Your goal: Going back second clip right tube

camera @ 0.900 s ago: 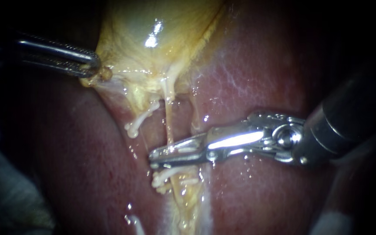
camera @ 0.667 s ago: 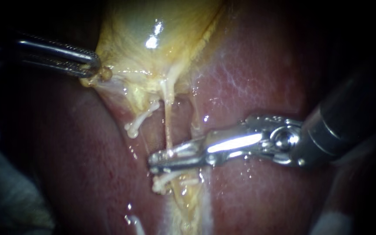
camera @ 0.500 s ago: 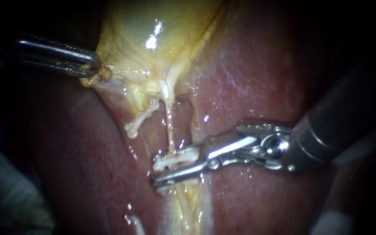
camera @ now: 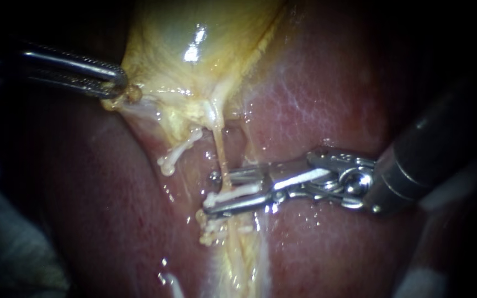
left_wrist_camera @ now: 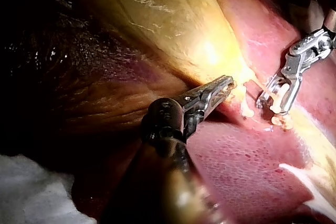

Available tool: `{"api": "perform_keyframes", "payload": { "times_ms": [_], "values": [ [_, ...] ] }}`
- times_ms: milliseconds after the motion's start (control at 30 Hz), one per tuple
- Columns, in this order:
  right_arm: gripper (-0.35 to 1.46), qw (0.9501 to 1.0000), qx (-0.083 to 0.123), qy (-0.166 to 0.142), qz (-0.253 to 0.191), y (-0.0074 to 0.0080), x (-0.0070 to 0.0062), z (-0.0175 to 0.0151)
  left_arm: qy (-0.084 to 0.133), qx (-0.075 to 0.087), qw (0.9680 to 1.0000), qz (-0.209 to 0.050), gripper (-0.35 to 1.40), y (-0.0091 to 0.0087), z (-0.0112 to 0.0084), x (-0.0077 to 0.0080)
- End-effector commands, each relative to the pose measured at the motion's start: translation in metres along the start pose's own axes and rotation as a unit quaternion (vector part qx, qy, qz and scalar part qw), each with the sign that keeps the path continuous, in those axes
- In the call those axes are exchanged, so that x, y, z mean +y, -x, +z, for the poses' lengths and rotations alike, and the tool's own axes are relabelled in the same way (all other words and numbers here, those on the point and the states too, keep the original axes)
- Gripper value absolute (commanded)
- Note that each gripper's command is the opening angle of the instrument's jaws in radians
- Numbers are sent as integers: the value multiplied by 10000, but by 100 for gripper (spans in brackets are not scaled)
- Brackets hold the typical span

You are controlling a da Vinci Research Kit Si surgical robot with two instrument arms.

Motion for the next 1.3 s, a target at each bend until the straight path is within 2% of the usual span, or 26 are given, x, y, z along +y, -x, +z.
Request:
{"api": "perform_keyframes", "payload": {
  "times_ms": [33, 133, 233, 267, 400, 467, 533, 600, 1000, 1233, 1300],
  "values": [
    [48, 9998, -14, 31, -192, -2, -2, -4, 2, 0, 10000, 1, -35, 0, -1, 0],
    [50, 9963, -93, 202, -831, -10, -12, -22, -10, 4, 10000, 2, -35, 0, -2, 0],
    [50, 9892, -245, 343, -1401, -22, -25, -43, -8, 4, 10000, 2, -35, 0, -2, 0],
    [50, 9853, -358, 410, -1617, -28, -30, -52, -8, 4, 10000, 2, -35, 0, -2, 0],
    [50, 9754, -769, 536, -1994, -41, -42, -78, -7, 3, 10000, 2, -35, 0, -3, 0],
    [50, 9721, -948, 595, -2063, -44, -47, -89, -21, 9, 10000, 1, -35, 0, -3, 0],
    [50, 9696, -1042, 629, -2121, -45, -49, -96, -21, 9, 10000, 1, -35, 0, -2, -1],
    [50, 9685, -1050, 623, -2170, -45, -50, -102, -21, 9, 10000, 1, -35, 0, -2, -1],
    [50, 9693, -1046, 597, -2144, -51, -51, -118, -30, 13, 10000, 12, -35, 2, 2, -10],
    [50, 9696, -1045, 592, -2134, -53, -52, -121, -73, 46, 10000, 35, -35, 8, 27, -18],
    [50, 9696, -1045, 590, -2134, -53, -52, -122, -78, -1, 10000, 47, -35, 11, 37, -22]
  ]
}}
